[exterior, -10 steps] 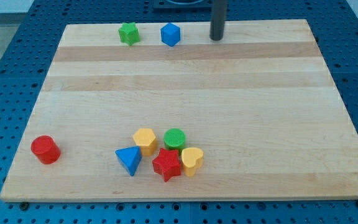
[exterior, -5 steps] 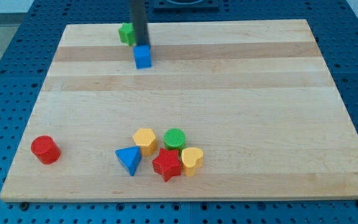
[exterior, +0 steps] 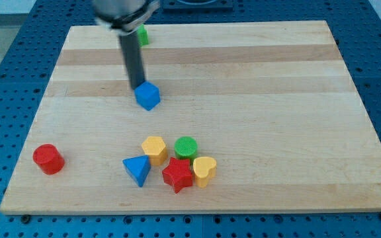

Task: Move the blue cube above the red circle

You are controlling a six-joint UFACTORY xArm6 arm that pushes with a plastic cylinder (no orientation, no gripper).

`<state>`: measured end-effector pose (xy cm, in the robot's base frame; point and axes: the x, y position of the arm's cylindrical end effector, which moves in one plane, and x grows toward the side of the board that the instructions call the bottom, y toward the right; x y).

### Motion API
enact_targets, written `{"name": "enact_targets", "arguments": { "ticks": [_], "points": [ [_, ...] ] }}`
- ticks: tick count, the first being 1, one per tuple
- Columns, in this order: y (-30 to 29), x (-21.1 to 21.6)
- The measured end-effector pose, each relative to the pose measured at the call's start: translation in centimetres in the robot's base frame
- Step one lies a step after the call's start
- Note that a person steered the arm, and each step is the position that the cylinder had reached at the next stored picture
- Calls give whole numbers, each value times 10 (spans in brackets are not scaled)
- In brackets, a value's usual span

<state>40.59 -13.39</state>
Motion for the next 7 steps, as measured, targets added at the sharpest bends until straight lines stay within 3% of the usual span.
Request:
{"name": "enact_targets", "arguments": {
  "ticks": [2, 3, 4, 5, 6, 7],
  "points": [
    [42, -29],
    [80, 2],
    [-11, 18],
    [-47, 48],
    [-65, 94],
    [-56, 89]
  ]
}}
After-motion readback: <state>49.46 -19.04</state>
